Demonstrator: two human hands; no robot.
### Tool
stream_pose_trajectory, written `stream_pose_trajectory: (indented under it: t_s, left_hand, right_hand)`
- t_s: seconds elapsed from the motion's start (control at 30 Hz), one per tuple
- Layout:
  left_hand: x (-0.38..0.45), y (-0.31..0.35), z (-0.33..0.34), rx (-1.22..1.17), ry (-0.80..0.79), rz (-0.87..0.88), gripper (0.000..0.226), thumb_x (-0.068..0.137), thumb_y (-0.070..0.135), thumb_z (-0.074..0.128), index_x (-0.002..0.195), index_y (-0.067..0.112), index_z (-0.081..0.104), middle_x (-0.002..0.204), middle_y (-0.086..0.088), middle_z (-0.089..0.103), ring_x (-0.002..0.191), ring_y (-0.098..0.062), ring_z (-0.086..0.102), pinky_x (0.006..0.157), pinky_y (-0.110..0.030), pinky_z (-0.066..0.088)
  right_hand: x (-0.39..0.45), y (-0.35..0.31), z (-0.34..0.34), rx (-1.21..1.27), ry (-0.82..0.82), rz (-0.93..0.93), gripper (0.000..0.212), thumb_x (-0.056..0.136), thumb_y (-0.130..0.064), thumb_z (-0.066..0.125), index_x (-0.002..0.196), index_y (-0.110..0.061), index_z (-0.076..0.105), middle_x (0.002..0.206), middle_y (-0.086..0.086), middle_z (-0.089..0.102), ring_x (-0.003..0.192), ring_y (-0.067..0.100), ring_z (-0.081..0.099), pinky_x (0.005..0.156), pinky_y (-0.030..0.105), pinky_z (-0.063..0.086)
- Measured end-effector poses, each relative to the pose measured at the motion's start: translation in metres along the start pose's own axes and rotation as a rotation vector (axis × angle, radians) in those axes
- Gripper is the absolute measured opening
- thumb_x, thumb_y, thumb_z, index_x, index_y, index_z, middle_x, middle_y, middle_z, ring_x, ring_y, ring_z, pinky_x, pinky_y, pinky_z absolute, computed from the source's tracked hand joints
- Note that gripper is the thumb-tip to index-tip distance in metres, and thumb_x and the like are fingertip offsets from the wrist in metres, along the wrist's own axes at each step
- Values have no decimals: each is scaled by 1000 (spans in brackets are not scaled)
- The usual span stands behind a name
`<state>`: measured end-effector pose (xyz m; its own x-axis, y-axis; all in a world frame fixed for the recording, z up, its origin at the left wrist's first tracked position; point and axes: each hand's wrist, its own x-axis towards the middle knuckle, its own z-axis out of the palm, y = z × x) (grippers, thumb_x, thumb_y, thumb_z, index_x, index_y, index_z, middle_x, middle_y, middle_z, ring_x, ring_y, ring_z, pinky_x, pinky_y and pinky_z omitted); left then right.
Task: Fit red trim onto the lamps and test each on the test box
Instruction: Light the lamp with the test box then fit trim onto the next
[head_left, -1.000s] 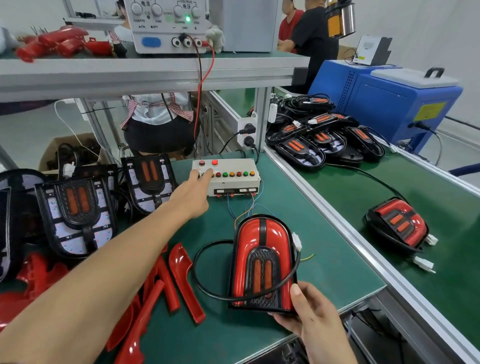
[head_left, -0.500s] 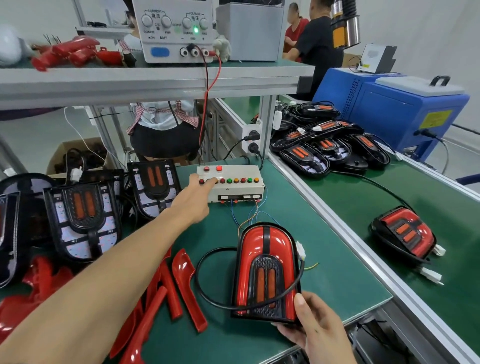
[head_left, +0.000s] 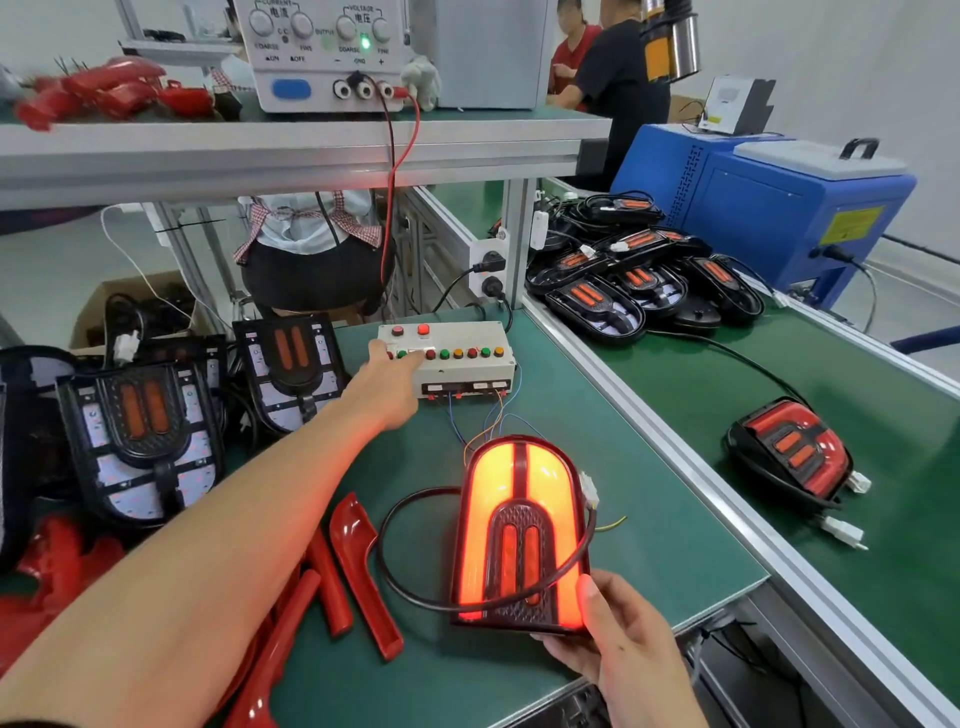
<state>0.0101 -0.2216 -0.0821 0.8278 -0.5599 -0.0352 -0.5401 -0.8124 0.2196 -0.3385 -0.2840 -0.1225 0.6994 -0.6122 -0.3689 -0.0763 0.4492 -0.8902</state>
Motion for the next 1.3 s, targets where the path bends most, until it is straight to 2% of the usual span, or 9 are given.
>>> stream_pose_trajectory:
  t_s: [0.23,0.33,0.5,0.8,0.9,0.97,1.07,1.17,1.3]
  left_hand:
    - [-3,1,1,-75,-8,-18,77,92,2,49,159,33,26,150,-17,18,86,-34,57,89,-45,55]
    - [-3,2,6,-60,22,-19,80,91,1,51,160,33,25,150,-17,18,85,-31,55,90,-44,54]
    - [3,-1,1,-36,5,-3,74,93,2,45,159,33,30,152,-17,18,104,-40,61,95,-45,53]
    - [-2,0,0,-22,-17,-24,80,92,0,47,160,36,26,157,-18,12,107,-38,60,93,-44,54]
    - [-8,6,3,-3,67,-46,75,90,5,53,157,33,33,146,-14,23,117,-35,50,85,-43,53]
    - [-13,11,8,-31,209,-27,62,91,9,55,149,26,47,136,-11,32,116,-33,48,83,-44,53]
    - [-16,24,14,-92,303,129,45,97,16,49,141,21,55,134,-6,49,114,-30,55,88,-45,55]
    - [-13,40,19,-28,175,267,51,100,19,46,151,23,45,140,-2,52,128,-24,50,98,-45,52]
    - [-6,57,19,13,95,226,66,99,16,47,160,30,25,139,-4,47,125,-26,47,93,-45,52]
  right_hand:
    - [-2,0,-1,-5,-13,16,20,100,-15,58,104,4,66,93,24,75,83,41,76,64,33,63]
    - [-1,1,-2,14,-13,19,19,101,-13,56,102,4,65,89,26,74,78,42,76,61,32,63]
    - [0,0,0,19,-4,18,18,101,-12,57,102,4,65,90,28,74,76,43,75,59,32,63]
    - [-2,1,-1,28,2,24,18,101,-13,57,103,3,65,89,27,74,75,42,76,58,30,62]
    - [-1,2,-2,24,-17,29,20,101,-15,57,103,3,64,91,27,75,79,43,76,60,31,63]
    - [0,2,-4,26,-38,41,22,101,-17,57,104,4,64,92,27,75,82,43,76,62,32,63]
    - [2,2,-6,26,-45,56,23,100,-19,58,105,3,64,92,26,75,82,43,76,63,32,63]
    - [3,2,-6,17,-48,62,24,100,-20,58,106,3,63,93,25,76,84,42,76,63,32,63]
    - [2,3,-6,18,-40,58,24,99,-20,59,105,2,65,92,25,76,83,42,76,63,33,63]
